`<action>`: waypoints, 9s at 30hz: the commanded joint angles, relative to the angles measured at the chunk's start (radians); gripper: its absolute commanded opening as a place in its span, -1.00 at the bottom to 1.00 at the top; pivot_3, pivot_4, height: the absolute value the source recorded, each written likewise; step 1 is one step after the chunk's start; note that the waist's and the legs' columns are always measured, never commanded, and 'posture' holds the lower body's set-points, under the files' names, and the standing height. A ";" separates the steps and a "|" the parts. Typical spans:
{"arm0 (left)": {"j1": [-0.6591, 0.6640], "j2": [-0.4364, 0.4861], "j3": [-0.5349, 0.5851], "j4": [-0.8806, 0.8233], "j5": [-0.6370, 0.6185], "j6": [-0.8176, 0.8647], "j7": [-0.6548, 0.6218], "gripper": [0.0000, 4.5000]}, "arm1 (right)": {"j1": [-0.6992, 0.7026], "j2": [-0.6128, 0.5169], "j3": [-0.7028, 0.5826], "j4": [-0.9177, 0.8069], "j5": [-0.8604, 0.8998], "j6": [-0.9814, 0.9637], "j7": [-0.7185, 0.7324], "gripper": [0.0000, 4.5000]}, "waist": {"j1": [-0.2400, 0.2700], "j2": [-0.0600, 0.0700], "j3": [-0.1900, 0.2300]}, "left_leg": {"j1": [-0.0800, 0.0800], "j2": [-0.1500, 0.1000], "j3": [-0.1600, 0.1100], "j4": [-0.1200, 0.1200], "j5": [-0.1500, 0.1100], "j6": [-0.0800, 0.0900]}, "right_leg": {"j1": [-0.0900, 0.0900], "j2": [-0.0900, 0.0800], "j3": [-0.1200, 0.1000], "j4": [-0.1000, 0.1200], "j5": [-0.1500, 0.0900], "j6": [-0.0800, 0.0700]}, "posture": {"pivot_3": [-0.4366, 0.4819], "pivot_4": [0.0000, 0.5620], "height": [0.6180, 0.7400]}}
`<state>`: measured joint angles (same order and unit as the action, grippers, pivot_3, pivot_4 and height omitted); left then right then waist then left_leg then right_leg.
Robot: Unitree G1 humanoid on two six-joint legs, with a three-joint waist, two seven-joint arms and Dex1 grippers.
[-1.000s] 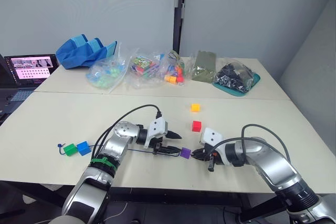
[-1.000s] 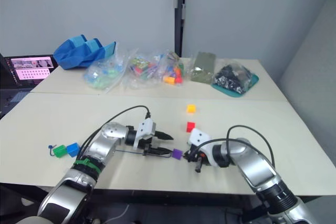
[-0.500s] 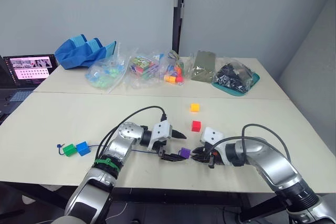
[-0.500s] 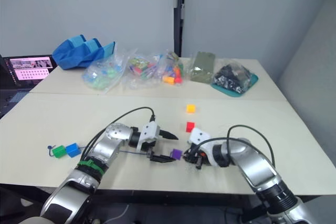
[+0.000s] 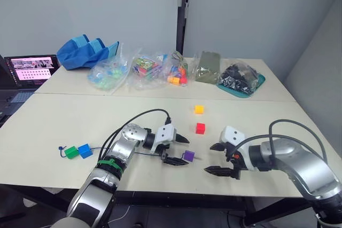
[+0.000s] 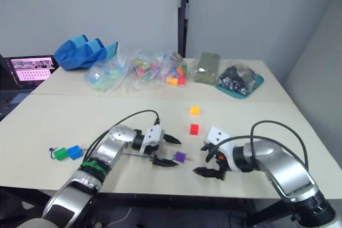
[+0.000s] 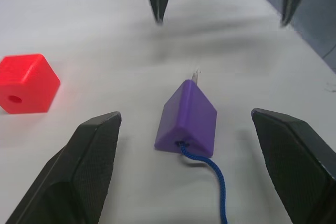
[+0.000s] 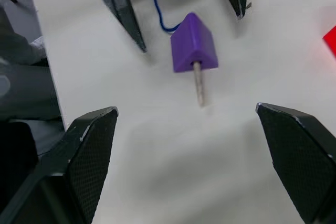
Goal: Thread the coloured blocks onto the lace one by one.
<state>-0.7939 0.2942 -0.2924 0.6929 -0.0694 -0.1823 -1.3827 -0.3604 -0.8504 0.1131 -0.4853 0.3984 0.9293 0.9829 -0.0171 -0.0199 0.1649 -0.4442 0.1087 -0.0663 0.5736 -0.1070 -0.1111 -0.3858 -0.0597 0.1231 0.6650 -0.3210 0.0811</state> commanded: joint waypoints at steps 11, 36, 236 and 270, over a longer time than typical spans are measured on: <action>-0.090 -0.027 -0.049 0.139 0.093 -0.021 -0.003 0.48 | 0.022 -0.025 -0.041 -0.071 0.025 0.025 -0.097 1.00 | 0.003 0.000 0.000 | 0.000 0.000 0.000 0.000 0.000 0.000 | 0.000 0.000 0.000 0.000 0.000 0.000 | -0.05 -0.47 1.00; -0.050 0.008 -0.042 0.076 0.090 0.022 -0.006 -0.43 | -0.164 0.071 0.256 0.239 -0.170 -0.221 -0.018 0.76 | -0.006 0.000 0.000 | 0.001 0.000 0.000 0.000 0.000 0.000 | 0.000 0.000 0.000 0.001 0.000 0.000 | -0.05 -0.47 1.00; 0.291 0.098 0.214 -0.323 -0.173 0.063 0.134 -1.00 | -0.107 0.657 -0.128 0.588 -0.219 -0.520 -0.676 0.97 | -0.002 0.001 0.000 | 0.002 0.000 0.001 -0.002 0.000 0.000 | 0.000 0.000 0.000 0.002 0.000 -0.001 | -0.05 -0.47 1.00; 0.082 -0.018 0.124 -0.059 -0.150 0.002 0.015 -1.00 | 0.478 0.683 -0.094 -0.193 -0.117 -0.243 -0.755 0.79 | 0.000 0.000 0.000 | 0.000 0.000 0.000 -0.001 0.000 0.000 | -0.001 0.000 0.000 0.001 0.000 -0.001 | -0.05 -0.47 1.00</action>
<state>-0.6898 0.2796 -0.1714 0.6303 -0.2157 -0.1582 -1.3540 0.1095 -0.1530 0.0448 -0.5966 0.2517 0.6657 0.2158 -0.0167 -0.0194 0.1648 -0.4444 0.1090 -0.0659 0.5723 -0.1069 -0.1113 -0.3865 -0.0597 0.1232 0.6659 -0.3211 0.0804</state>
